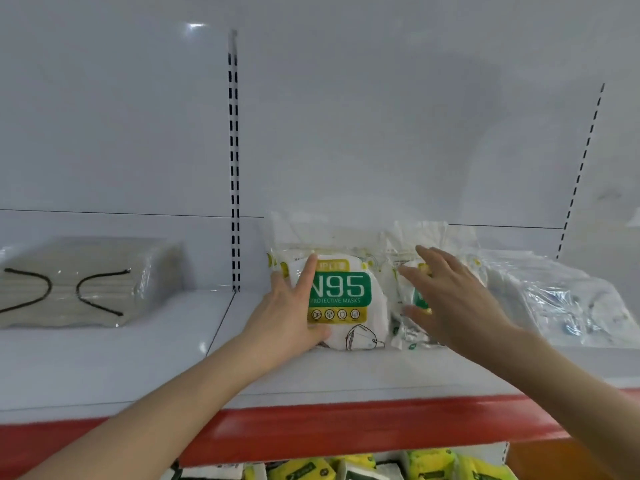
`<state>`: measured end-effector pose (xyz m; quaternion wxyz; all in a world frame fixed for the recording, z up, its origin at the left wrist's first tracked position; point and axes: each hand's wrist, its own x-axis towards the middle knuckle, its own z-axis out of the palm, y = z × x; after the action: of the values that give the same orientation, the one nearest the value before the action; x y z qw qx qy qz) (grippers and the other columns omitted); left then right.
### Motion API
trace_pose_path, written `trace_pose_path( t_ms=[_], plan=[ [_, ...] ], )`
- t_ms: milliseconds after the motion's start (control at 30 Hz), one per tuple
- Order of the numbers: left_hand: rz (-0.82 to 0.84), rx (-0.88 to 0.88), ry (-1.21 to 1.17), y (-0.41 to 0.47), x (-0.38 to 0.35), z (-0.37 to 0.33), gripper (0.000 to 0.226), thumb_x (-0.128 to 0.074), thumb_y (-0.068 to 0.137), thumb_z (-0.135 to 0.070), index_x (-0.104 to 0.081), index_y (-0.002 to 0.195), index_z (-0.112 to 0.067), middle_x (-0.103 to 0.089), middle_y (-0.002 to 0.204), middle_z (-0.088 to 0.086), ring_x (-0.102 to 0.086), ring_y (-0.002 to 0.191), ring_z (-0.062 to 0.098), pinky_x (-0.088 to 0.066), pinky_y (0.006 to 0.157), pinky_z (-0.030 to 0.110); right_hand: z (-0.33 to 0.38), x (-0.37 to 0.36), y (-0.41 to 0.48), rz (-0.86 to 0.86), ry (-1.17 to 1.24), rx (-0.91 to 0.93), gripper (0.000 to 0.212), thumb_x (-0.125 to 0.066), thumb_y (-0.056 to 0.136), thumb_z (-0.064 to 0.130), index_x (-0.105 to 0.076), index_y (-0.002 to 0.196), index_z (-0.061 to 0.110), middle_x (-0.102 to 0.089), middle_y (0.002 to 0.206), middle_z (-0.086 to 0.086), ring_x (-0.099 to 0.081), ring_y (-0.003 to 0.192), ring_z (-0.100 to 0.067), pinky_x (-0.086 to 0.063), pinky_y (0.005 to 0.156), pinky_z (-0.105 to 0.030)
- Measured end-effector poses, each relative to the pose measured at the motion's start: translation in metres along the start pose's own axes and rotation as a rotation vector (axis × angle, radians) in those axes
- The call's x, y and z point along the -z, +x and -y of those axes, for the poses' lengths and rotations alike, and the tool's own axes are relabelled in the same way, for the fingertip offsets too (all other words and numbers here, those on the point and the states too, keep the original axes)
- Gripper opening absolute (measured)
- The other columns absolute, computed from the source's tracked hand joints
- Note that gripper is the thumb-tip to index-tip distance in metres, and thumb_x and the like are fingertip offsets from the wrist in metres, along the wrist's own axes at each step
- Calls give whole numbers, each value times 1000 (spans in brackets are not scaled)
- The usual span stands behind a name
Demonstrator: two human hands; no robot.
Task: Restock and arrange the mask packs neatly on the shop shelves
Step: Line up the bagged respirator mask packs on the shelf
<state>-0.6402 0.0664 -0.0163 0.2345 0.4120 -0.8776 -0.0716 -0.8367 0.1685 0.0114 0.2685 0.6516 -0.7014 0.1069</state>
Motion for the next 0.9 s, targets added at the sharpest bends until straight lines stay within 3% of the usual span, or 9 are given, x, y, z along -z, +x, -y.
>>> trace_pose_path(
  t_ms=[100, 200, 300, 433, 500, 533, 633, 767, 900],
  plan=[
    [-61, -18, -144, -7, 6, -1, 92, -59, 87, -39, 9, 148, -28, -32, 141, 9, -44, 122, 19, -37, 93, 23, 15, -12, 14, -129, -26, 237, 77, -79, 63, 50, -53, 127, 17, -51, 135, -19, -50, 124, -38, -43, 94, -47],
    [-306, 85, -485, 2, 19, 6, 69, -46, 95, -36, -5, 149, -22, -31, 150, 3, -32, 136, 15, -30, 104, 26, 33, -26, 28, -110, -121, 365, 98, -77, 49, 66, -47, 129, 19, -55, 131, -19, -54, 119, -38, -41, 92, -49],
    [-316, 218, -790, 27, 24, 16, 72, -39, 93, -51, -1, 150, -28, -12, 157, -4, -17, 143, 15, -19, 114, 36, 41, -36, 37, -76, -136, 410, 107, -76, 43, 71, -43, 131, 21, -55, 130, -19, -54, 119, -39, -46, 88, -52],
    [-198, 147, -885, 44, 16, 20, 107, -57, 65, -73, 5, 146, -40, -13, 157, -8, -24, 141, 21, -28, 112, 50, 44, -40, 42, -72, -123, 403, 108, -75, 48, 70, -40, 136, 20, -48, 138, -20, -46, 126, -39, -46, 89, -54],
    [-186, 102, -929, 50, 12, 28, 103, -70, 67, -60, -4, 145, -43, -26, 153, -4, -36, 135, 21, -38, 106, 49, 47, -44, 48, -59, -65, 391, 104, -72, 63, 62, -28, 145, 18, -25, 151, -21, -21, 139, -39, -34, 102, -57],
    [-187, 86, -933, 52, 11, 31, 96, -71, 74, -48, -7, 145, -42, -34, 148, -3, -44, 130, 20, -43, 102, 47, 49, -46, 50, -68, -65, 380, 104, -73, 63, 61, -28, 145, 17, -23, 151, -22, -20, 139, -39, -34, 103, -57],
    [-166, 65, -865, 56, 8, 37, 83, -63, 86, -32, -6, 146, -38, -45, 140, -5, -54, 118, 15, -49, 96, 41, 54, -56, 56, -75, -38, 336, 109, -79, 41, 68, -44, 130, 15, -54, 131, -22, -54, 118, -40, -53, 82, -50],
    [-177, 62, -799, 55, 8, 34, 75, -57, 90, -30, -9, 147, -34, -51, 132, -9, -56, 109, 10, -51, 92, 34, 54, -67, 58, -164, -101, 365, 105, -76, 46, 68, -42, 131, 16, -55, 130, -21, -55, 117, -39, -55, 82, -48],
    [-202, 88, -743, 54, 9, 32, 81, -59, 88, -34, -4, 147, -36, -44, 141, -3, -52, 120, 16, -46, 100, 41, 53, -68, 57, -225, -110, 371, 103, -79, 46, 66, -46, 131, 16, -54, 131, -22, -54, 118, -39, -52, 83, -49]
  ],
)
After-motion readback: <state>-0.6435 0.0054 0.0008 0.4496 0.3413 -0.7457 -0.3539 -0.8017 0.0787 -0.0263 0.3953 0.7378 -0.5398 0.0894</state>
